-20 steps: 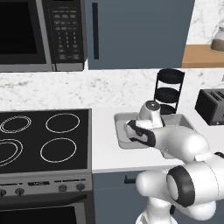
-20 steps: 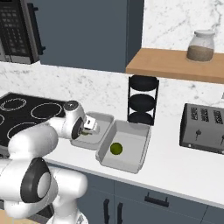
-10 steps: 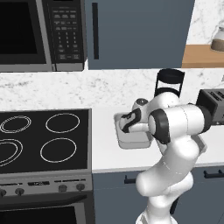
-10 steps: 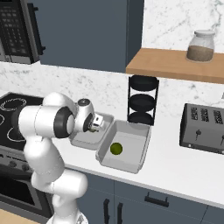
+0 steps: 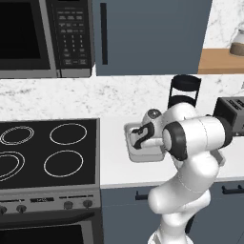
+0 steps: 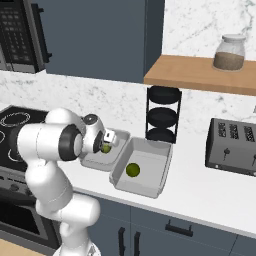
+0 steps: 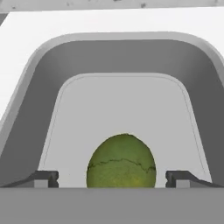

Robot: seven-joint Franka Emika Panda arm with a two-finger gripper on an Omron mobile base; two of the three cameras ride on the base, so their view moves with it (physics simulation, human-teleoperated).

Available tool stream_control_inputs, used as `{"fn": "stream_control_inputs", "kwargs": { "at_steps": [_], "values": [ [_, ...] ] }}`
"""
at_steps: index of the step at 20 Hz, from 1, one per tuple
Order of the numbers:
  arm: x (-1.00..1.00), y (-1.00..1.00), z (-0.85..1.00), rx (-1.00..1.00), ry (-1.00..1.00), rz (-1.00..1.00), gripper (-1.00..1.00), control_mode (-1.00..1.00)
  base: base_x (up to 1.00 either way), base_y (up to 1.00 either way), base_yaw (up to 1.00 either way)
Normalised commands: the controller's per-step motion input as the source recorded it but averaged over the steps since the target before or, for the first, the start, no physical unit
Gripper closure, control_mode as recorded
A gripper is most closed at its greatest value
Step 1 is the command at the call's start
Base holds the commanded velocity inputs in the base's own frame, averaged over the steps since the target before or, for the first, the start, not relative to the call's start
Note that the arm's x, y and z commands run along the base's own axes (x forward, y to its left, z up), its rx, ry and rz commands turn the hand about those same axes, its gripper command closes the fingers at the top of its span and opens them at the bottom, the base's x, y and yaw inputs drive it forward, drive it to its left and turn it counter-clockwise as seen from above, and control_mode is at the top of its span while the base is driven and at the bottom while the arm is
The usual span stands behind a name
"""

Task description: Place one lime and one steak in each tupperware on the nearby counter, to pack two identical lunches.

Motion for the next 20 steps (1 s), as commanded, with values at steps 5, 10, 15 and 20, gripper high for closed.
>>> {"fn": "stream_control_inputs", "kwargs": {
  "at_steps": [5,10,15,20],
  "values": [
    [-0.23,0.01,1.0,-0.01,0.0,0.0,-1.0,-1.0,0.0,0.0,0.0],
    [-1.0,-0.03,0.94,0.0,-0.01,0.0,-1.0,-1.0,0.0,0.0,0.0],
    [-1.0,-0.1,0.87,0.0,-0.02,0.0,-1.0,-1.0,0.0,0.0,0.0],
    [-0.96,0.0,0.81,-0.01,0.0,0.0,-1.0,-1.0,0.0,0.0,0.0]
  ]
}}
